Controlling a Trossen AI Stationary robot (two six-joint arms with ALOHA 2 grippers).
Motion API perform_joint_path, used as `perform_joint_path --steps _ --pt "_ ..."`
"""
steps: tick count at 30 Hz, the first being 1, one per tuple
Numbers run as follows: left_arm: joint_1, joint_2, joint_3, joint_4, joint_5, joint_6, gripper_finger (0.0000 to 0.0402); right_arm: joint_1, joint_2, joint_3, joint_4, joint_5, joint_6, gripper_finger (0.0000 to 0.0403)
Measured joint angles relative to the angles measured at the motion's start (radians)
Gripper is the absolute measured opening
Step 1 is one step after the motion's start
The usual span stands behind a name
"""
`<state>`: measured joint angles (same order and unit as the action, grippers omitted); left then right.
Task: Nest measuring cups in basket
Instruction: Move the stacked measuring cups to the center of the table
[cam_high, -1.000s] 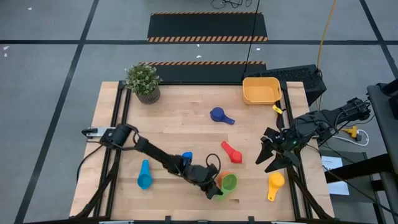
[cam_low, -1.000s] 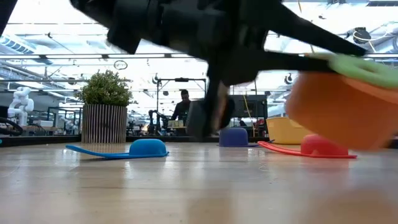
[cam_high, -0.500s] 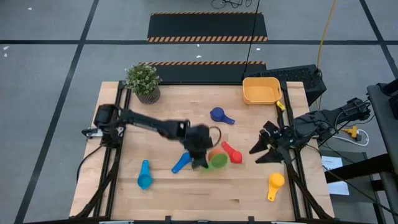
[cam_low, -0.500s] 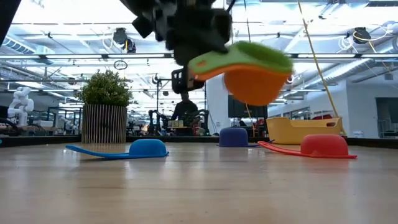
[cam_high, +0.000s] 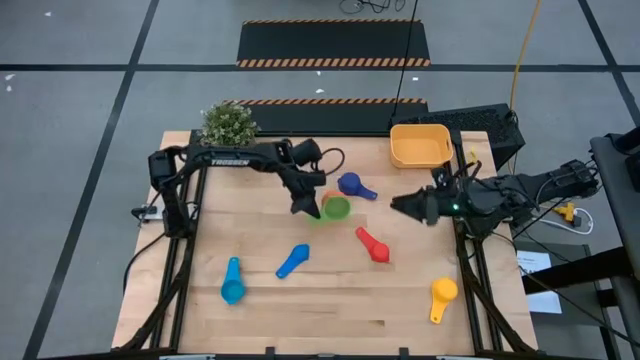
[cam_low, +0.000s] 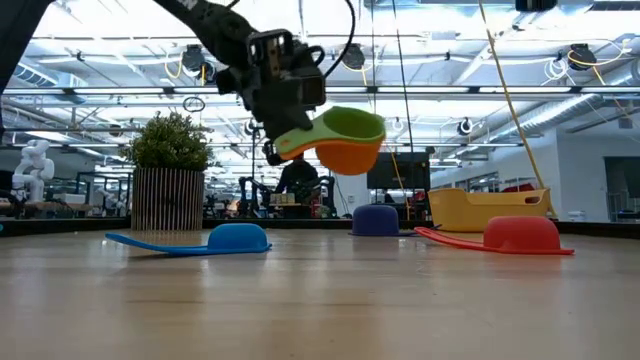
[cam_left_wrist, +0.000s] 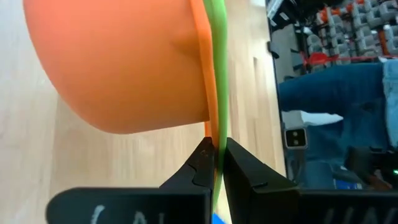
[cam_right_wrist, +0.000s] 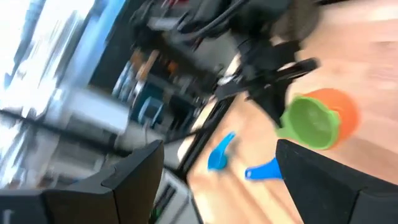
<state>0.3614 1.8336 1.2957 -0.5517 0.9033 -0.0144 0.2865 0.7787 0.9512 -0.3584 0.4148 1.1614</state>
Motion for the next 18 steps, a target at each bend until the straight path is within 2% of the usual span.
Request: perform_joint_path --steps 5,9,12,16,18 --pt "0.06 0.0 -0.051 0.005 0.05 0.054 0.0017 -0.083 0.011 0.0 -0.053 -0.017 0.1 0.0304" --pt "0.074 0.0 -0.146 0.021 0.105 0.092 0.0021 -0.146 0.022 0.0 -0.087 -0.058 0.144 0.0304" --pt "0.084 0.0 -0.221 0.048 0.144 0.083 0.0023 -0.192 0.037 0.0 -0.105 -0.08 0.148 0.0304" --pt "0.087 0.0 -0.282 0.064 0.147 0.084 0.0024 -0.255 0.059 0.0 -0.11 -0.087 0.132 0.0304" --pt "0.086 0.0 -0.304 0.092 0.174 0.08 0.0024 -0.297 0.073 -0.001 -0.11 -0.137 0.101 0.0304"
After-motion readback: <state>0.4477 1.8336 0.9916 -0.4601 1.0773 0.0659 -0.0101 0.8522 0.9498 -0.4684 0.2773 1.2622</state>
